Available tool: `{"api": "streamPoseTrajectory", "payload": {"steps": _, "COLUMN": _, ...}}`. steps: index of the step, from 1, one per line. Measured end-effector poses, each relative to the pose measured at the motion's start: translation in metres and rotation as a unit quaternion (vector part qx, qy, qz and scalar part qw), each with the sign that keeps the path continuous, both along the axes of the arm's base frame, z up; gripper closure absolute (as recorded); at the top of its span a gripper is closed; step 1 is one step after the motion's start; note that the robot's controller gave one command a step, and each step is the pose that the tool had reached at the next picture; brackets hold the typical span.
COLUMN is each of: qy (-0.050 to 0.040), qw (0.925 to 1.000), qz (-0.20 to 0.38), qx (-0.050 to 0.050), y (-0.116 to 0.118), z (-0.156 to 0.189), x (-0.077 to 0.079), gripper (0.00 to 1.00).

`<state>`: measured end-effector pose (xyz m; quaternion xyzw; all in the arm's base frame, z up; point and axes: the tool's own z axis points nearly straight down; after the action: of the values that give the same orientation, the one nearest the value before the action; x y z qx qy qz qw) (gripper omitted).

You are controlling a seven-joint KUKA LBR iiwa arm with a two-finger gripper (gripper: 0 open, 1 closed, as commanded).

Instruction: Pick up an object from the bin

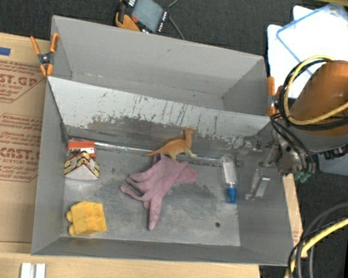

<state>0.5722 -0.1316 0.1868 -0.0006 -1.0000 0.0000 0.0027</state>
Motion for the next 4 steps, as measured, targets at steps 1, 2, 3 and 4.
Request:
{"api": "streamPoseTrajectory", "payload": {"steps": 1, "qy": -0.0038, "qw": 1.0000, "qz": 0.001, "qx": -0.001, "y": 0.001, "z": 0.005, "x": 0.002, "gripper": 0.00}}
{"api": "streamPoseTrajectory", "payload": {"steps": 2, "qy": -0.0046, "qw": 0.9961, "qz": -0.089, "qx": 0.000, "y": 0.057, "z": -0.100, "x": 0.009, "gripper": 0.00}}
{"api": "streamPoseTrajectory", "payload": {"steps": 3, "qy": -0.0091, "qw": 0.9995, "qz": -0.030, "qx": -0.002, "y": 0.077, "z": -0.048, "x": 0.022, "gripper": 0.00}}
{"api": "streamPoseTrajectory", "payload": {"steps": 4, "qy": -0.0034, "qw": 0.9996, "qz": 0.028, "qx": 0.002, "y": 0.124, "z": -0.087, "x": 0.013, "gripper": 0.00}}
